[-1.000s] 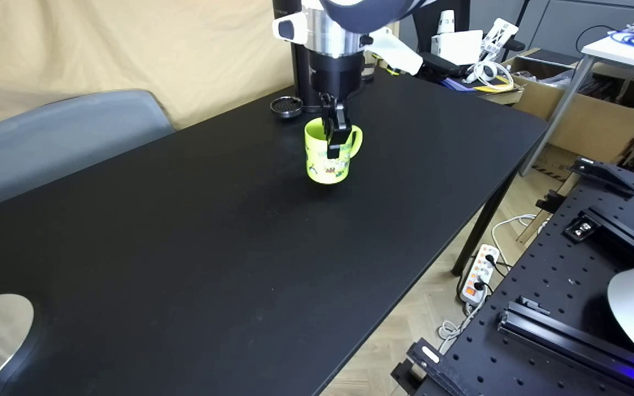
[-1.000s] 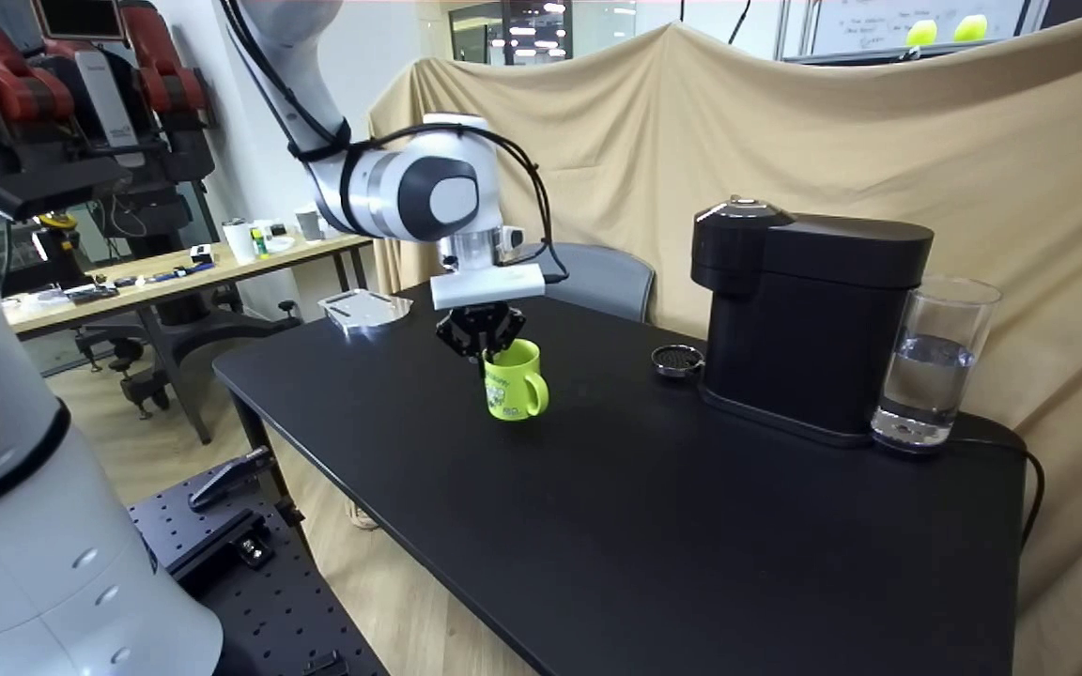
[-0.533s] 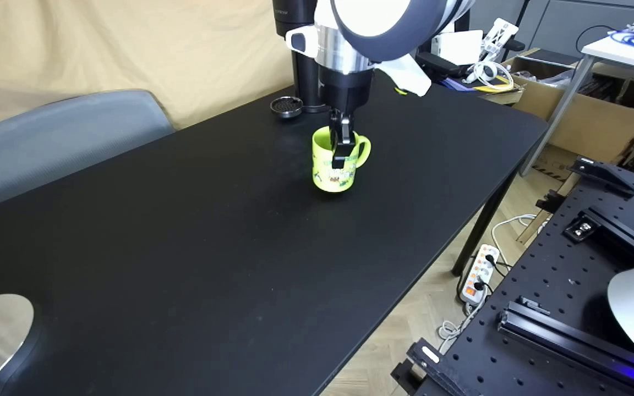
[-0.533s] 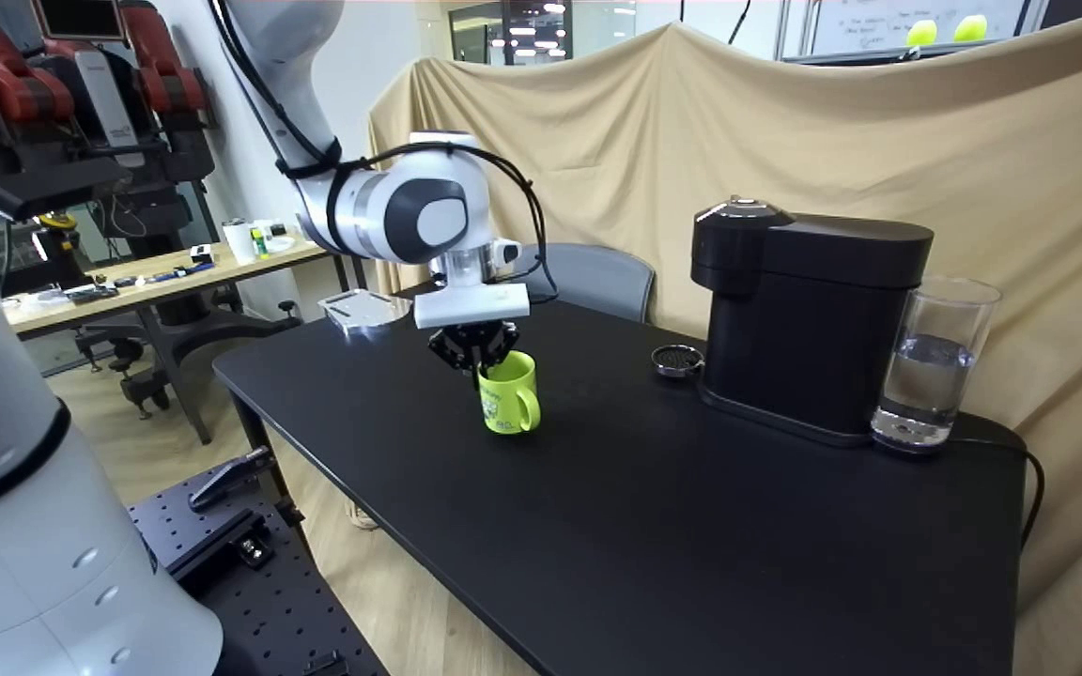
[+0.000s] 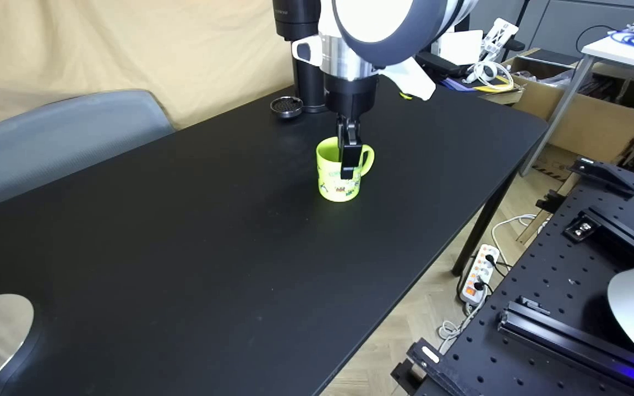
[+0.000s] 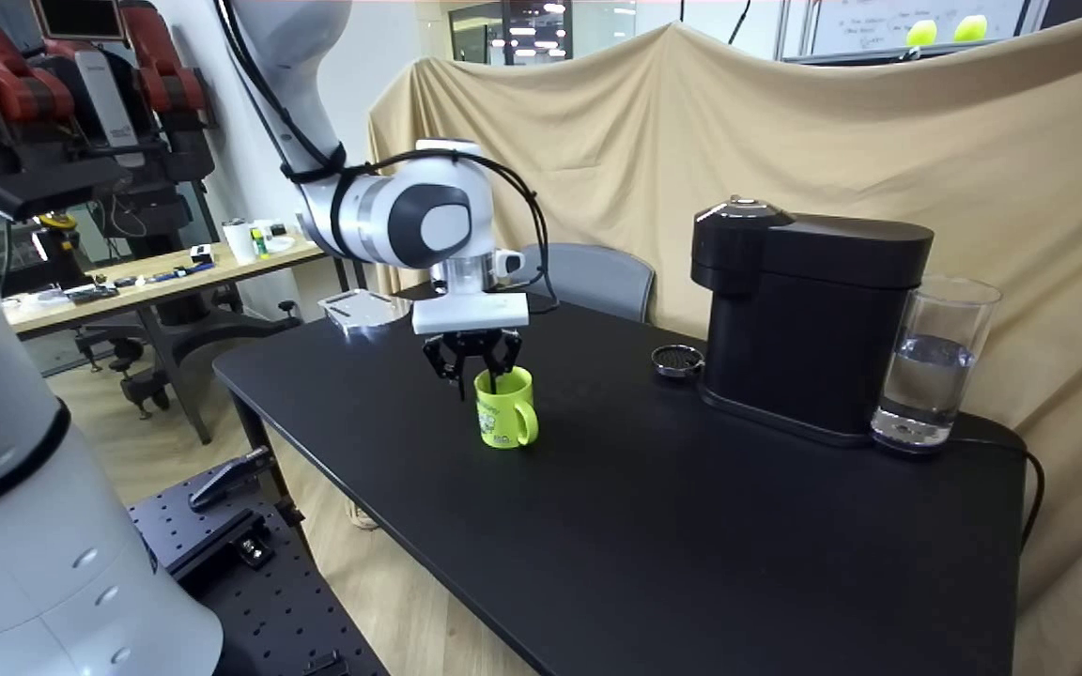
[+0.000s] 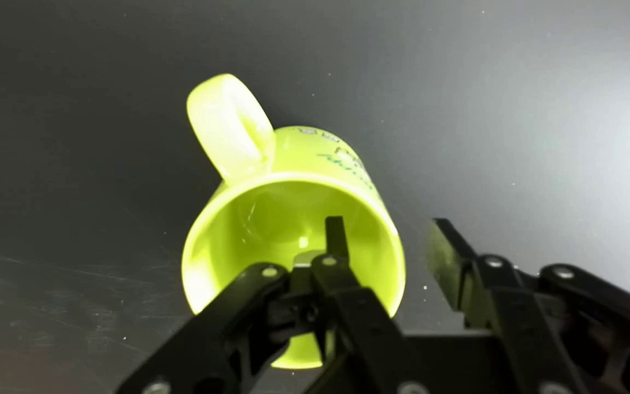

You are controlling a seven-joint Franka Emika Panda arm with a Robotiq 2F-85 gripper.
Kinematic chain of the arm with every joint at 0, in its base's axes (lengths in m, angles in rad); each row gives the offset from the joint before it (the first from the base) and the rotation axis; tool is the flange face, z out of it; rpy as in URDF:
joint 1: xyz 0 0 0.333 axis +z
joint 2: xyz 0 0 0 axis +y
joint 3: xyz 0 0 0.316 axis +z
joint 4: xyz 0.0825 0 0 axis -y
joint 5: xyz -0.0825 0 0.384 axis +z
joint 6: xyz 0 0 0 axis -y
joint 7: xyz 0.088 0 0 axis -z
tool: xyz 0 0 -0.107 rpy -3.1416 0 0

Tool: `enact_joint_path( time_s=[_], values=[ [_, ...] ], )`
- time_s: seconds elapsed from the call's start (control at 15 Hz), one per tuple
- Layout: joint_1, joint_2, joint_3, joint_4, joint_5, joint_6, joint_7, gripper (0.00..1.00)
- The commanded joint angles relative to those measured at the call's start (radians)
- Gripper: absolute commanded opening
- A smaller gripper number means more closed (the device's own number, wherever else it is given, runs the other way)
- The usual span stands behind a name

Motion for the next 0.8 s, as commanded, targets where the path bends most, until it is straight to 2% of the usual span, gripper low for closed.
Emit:
enact_joint_path(
  time_s=[0.0, 0.27, 0.47, 0.73],
  values=[
    [-0.003, -0.011, -0.006, 0.006, -0.027, -0.03, 0.057, 0.76],
    [0.004, -0.042, -0.015, 0.017, -0.033, -0.09, 0.105, 1.0],
    [-0.01, -0.063, -0.006, 0.051, 0.004, -0.211, 0.095, 1.0],
    [-0.024, -0.082, -0.027, 0.111, 0.036, -0.338, 0.081, 1.0]
  ],
)
